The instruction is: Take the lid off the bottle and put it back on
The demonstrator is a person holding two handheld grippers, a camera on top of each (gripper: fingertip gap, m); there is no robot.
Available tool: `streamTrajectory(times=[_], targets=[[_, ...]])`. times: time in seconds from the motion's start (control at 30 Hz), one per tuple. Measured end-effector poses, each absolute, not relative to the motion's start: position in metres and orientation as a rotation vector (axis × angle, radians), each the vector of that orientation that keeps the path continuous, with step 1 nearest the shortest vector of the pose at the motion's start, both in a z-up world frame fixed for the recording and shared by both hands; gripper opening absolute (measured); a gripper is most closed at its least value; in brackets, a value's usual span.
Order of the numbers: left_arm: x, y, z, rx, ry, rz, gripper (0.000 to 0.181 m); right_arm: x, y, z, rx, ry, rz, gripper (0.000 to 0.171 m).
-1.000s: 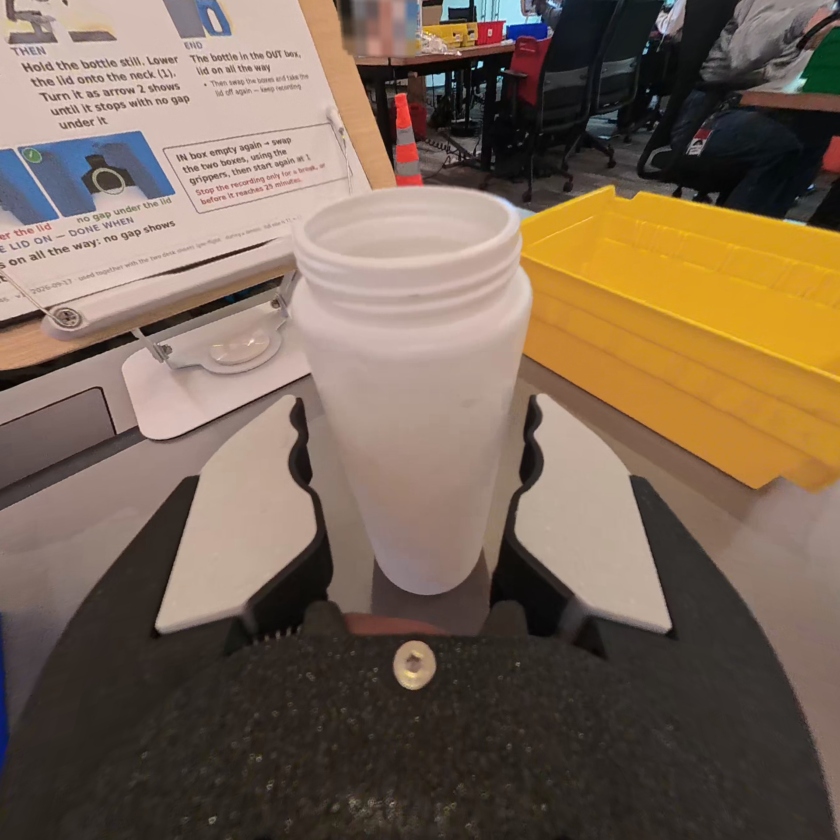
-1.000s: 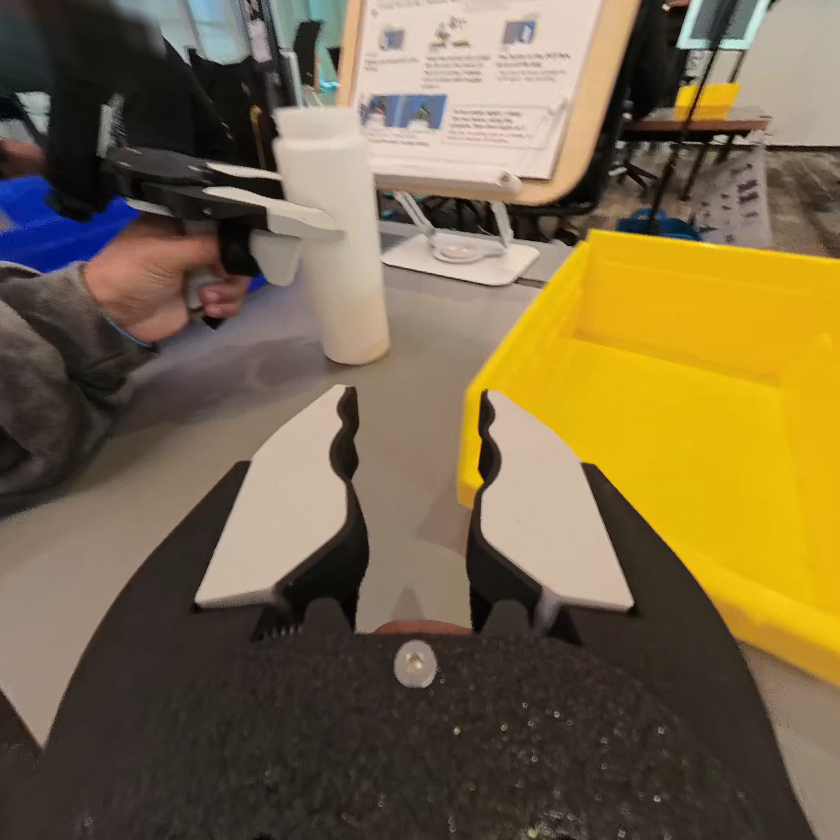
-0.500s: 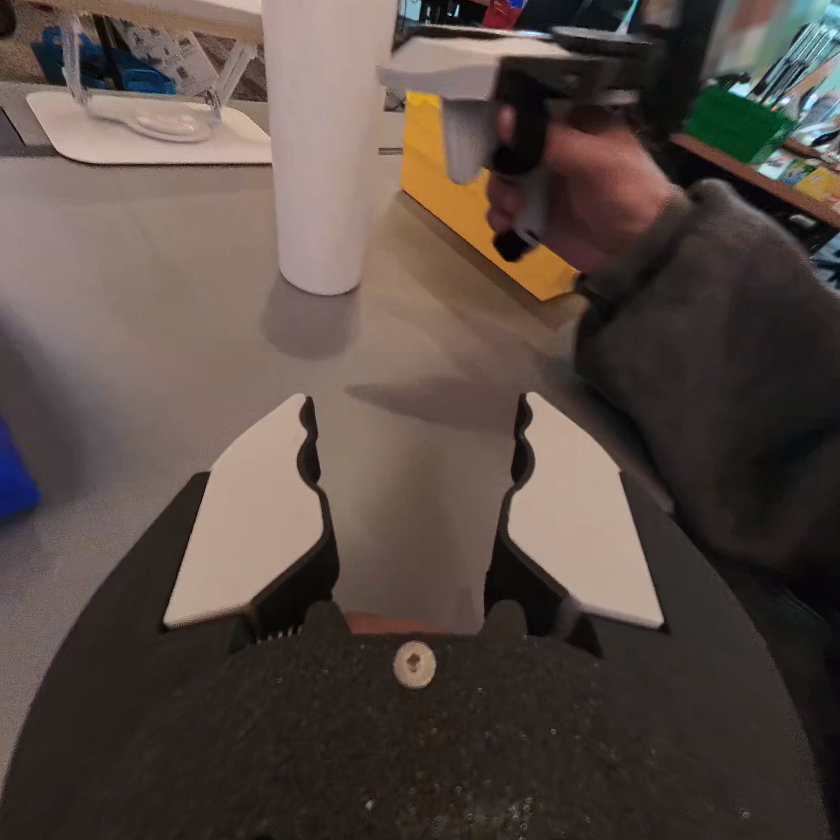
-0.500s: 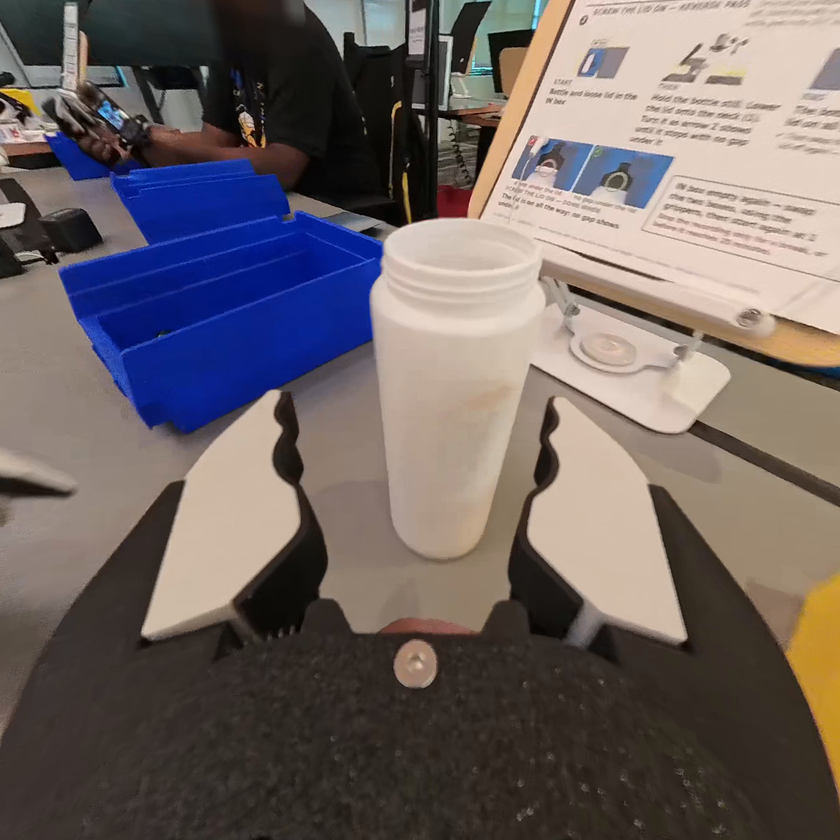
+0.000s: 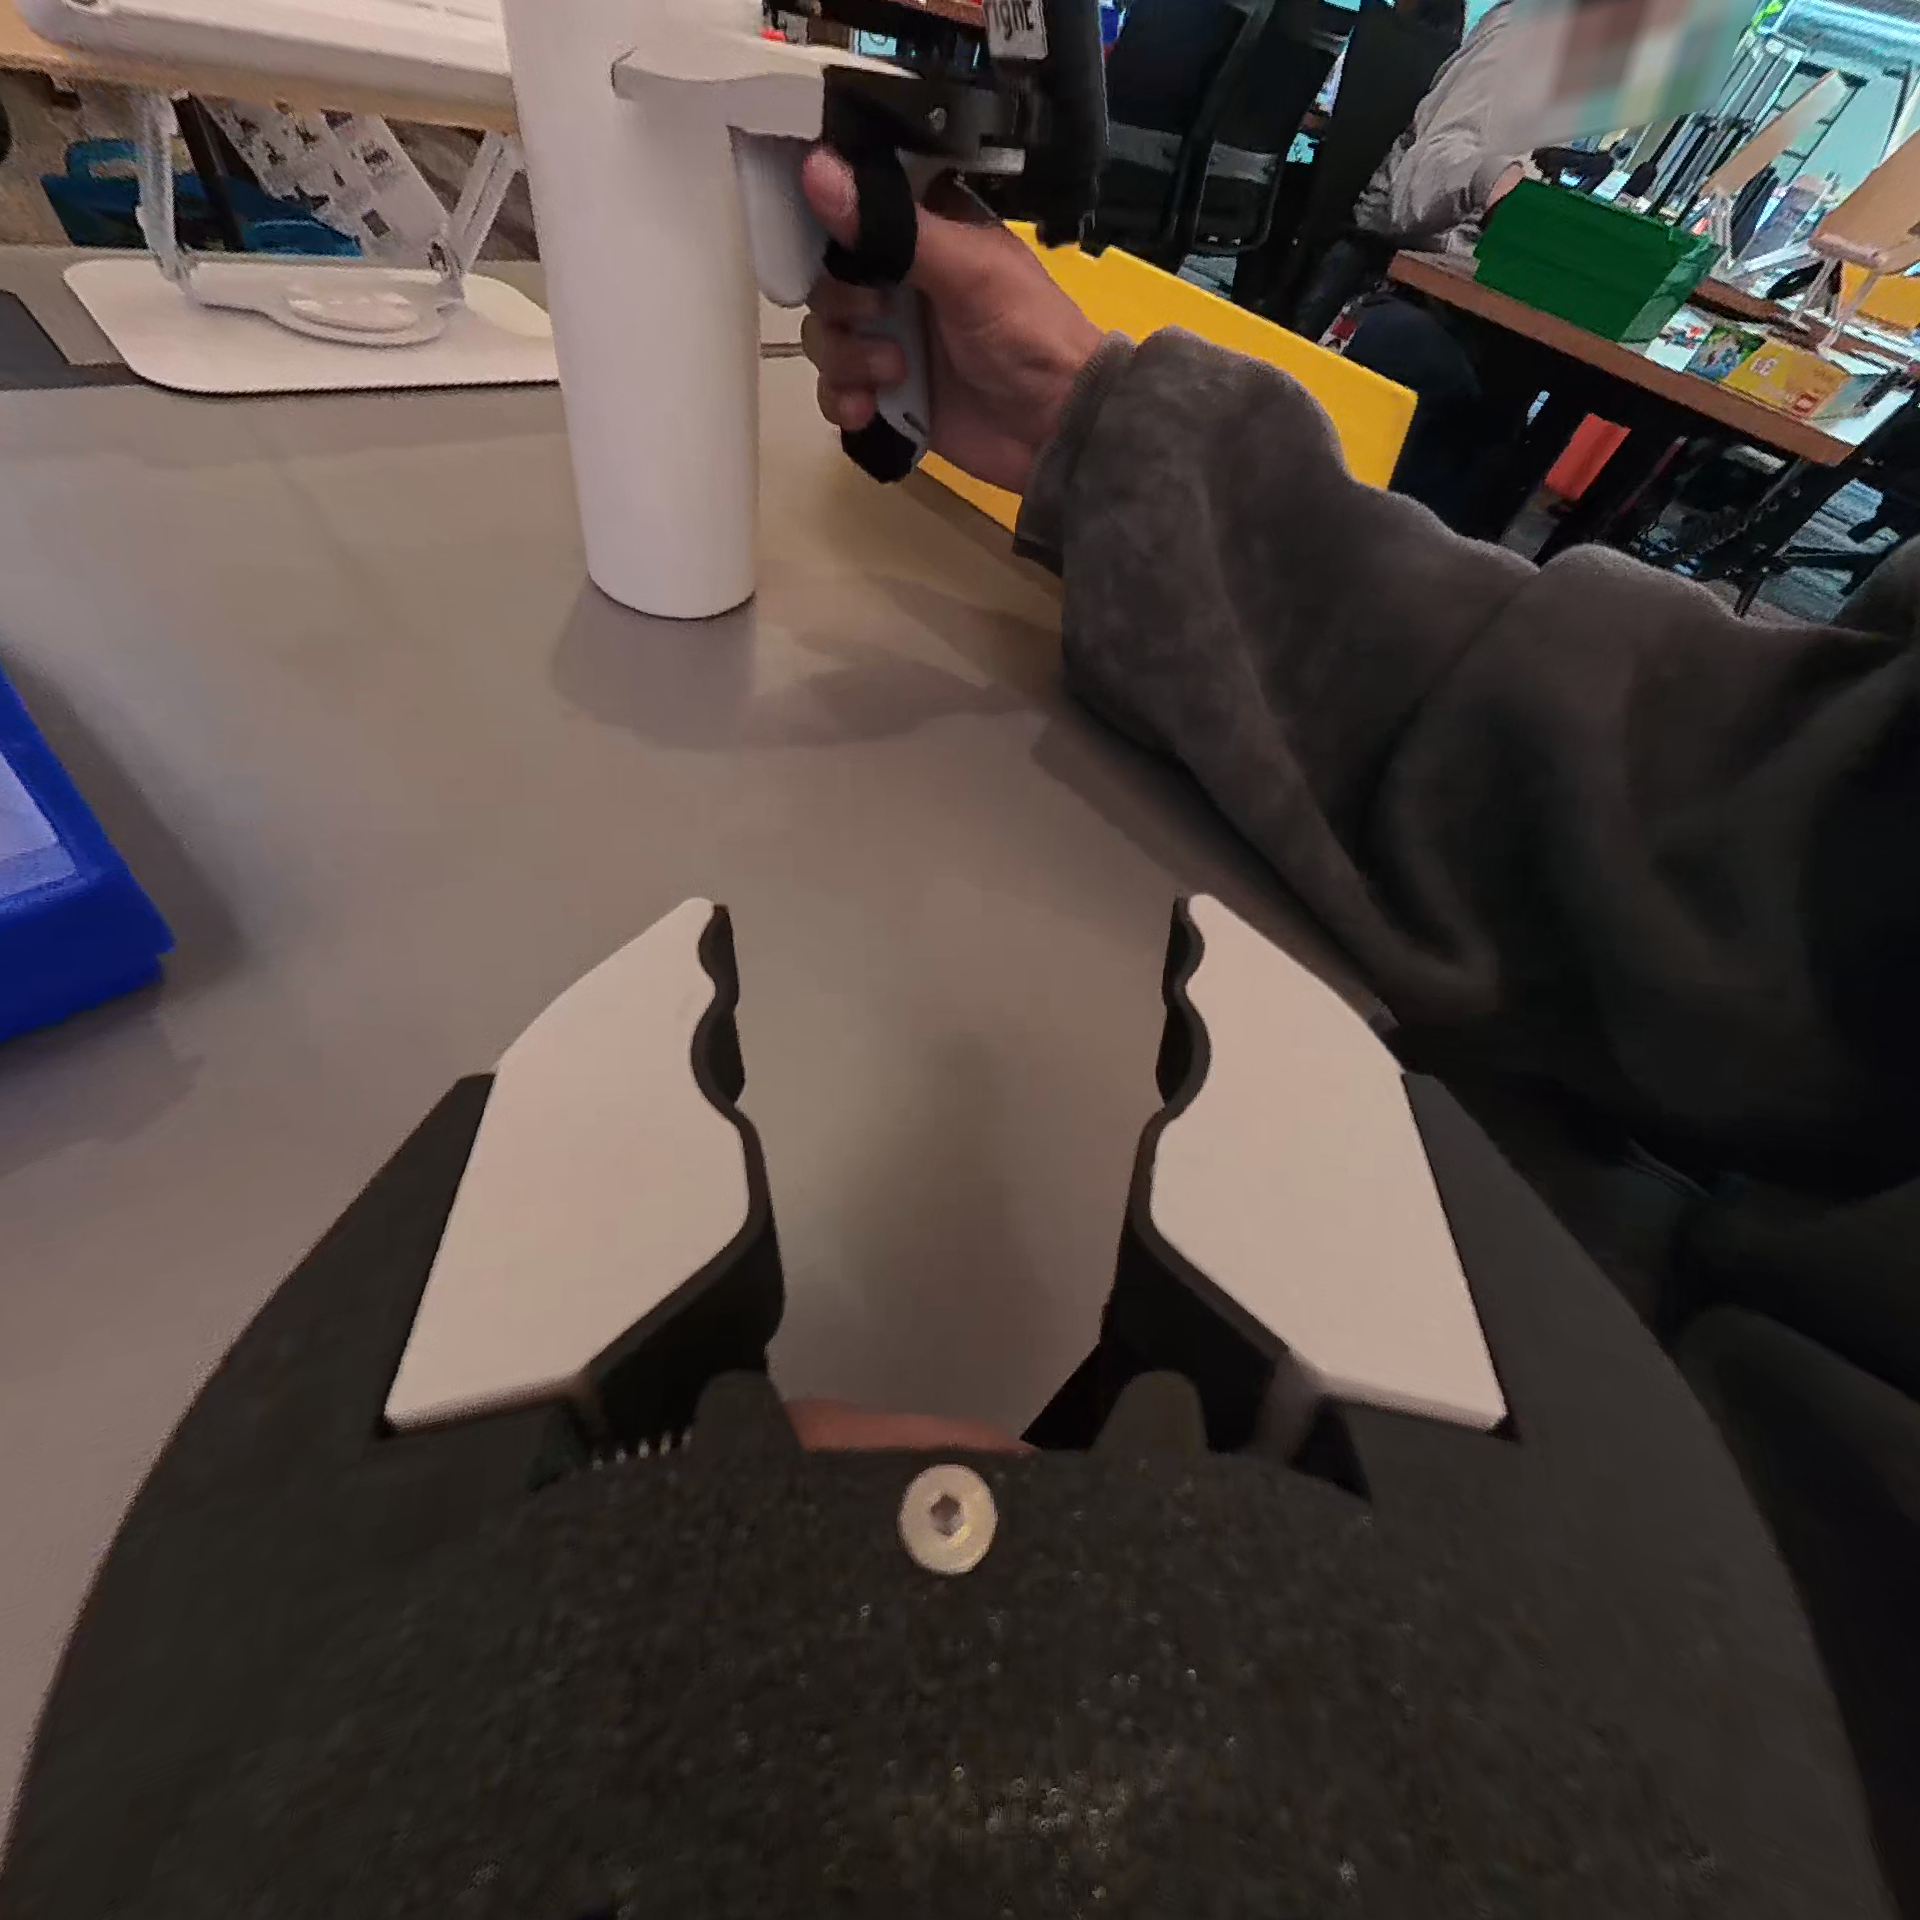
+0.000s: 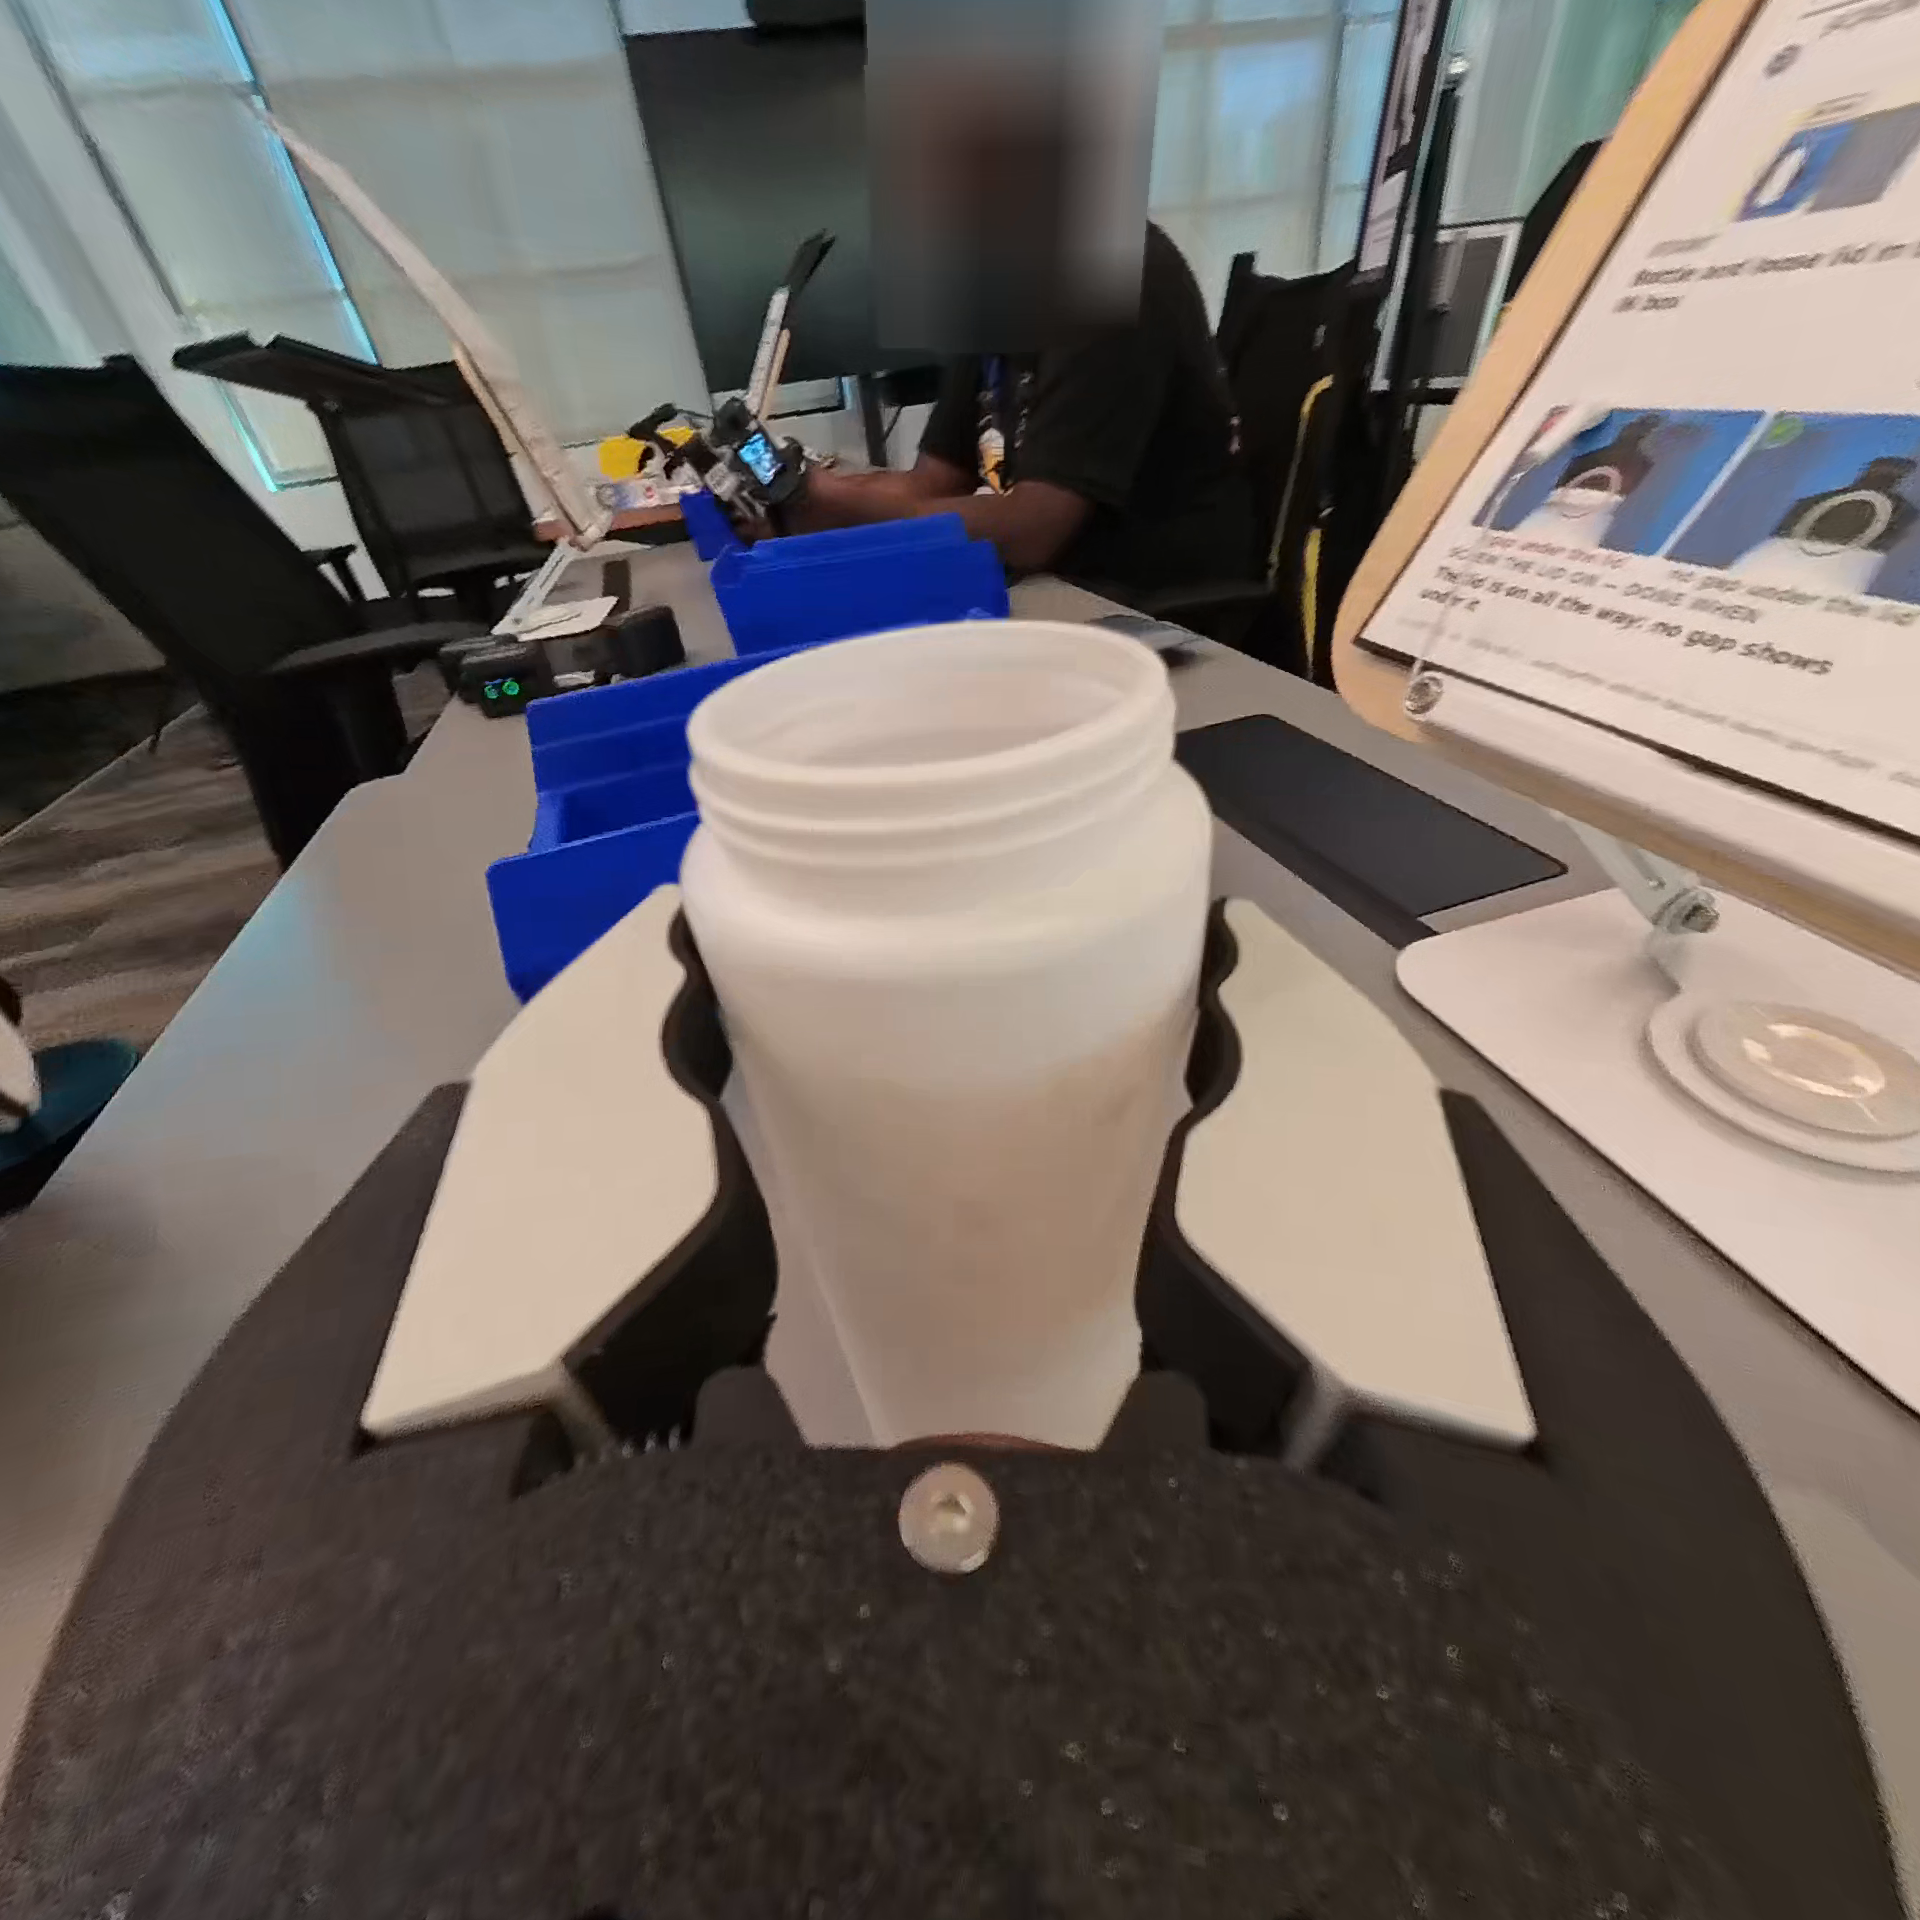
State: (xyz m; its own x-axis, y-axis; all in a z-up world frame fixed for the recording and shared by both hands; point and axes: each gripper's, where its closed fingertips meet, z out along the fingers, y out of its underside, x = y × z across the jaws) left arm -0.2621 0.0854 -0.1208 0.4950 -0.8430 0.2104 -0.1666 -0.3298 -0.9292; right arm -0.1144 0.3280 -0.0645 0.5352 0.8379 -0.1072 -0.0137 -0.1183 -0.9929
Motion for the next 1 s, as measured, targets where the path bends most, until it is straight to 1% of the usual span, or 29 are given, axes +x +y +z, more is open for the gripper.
streamTrajectory(times=[0.17, 0.33, 0.4, 0.47, 0.53, 0.6, 0.67, 0.77, 0.83, 0.93, 1.0], targets=[[-0.268, 0.094, -0.119, -1.795, 0.835, -0.876, 0.077, -0.113, 0.328, -0.065, -1.490, -0.739, 0.874, 0.087], [-0.282, 0.120, -0.120, -1.817, 0.827, -0.743, 0.078, -0.115, 0.328, -0.065, -1.490, -0.757, 0.866, 0.087], [-0.297, 0.140, -0.113, -1.847, 0.803, -0.678, 0.075, -0.115, 0.328, -0.065, -1.496, -0.757, 0.858, 0.087], [-0.317, 0.162, -0.106, -1.928, 0.831, -0.621, 0.067, -0.114, 0.328, -0.065, -1.472, -0.737, 0.865, 0.087], [-0.343, 0.193, -0.100, -2.070, 0.849, -0.522, 0.068, -0.113, 0.328, -0.064, -1.463, -0.727, 0.869, 0.087], [-0.370, 0.225, -0.099, -2.257, 0.859, -0.407, 0.073, -0.113, 0.328, -0.064, -1.466, -0.724, 0.865, 0.087], [-0.400, 0.257, -0.105, -2.470, 0.819, -0.235, 0.079, -0.115, 0.328, -0.064, -1.461, -0.721, 0.865, 0.087], [-0.429, 0.295, -0.126, -2.722, 0.702, -0.044, 0.081, -0.114, 0.328, -0.064, -1.451, -0.716, 0.871, 0.087], [-0.433, 0.309, -0.144, -2.835, 0.581, -0.049, 0.078, -0.113, 0.328, -0.063, -1.446, -0.709, 0.877, 0.087], [-0.446, 0.323, -0.169, -2.940, 0.443, 0.043, 0.086, -0.112, 0.328, -0.063, -1.436, -0.704, 0.882, 0.087], [-0.451, 0.328, -0.180, -2.967, 0.365, 0.057, 0.085, -0.113, 0.328, -0.063, -1.435, -0.704, 0.881, 0.087]])
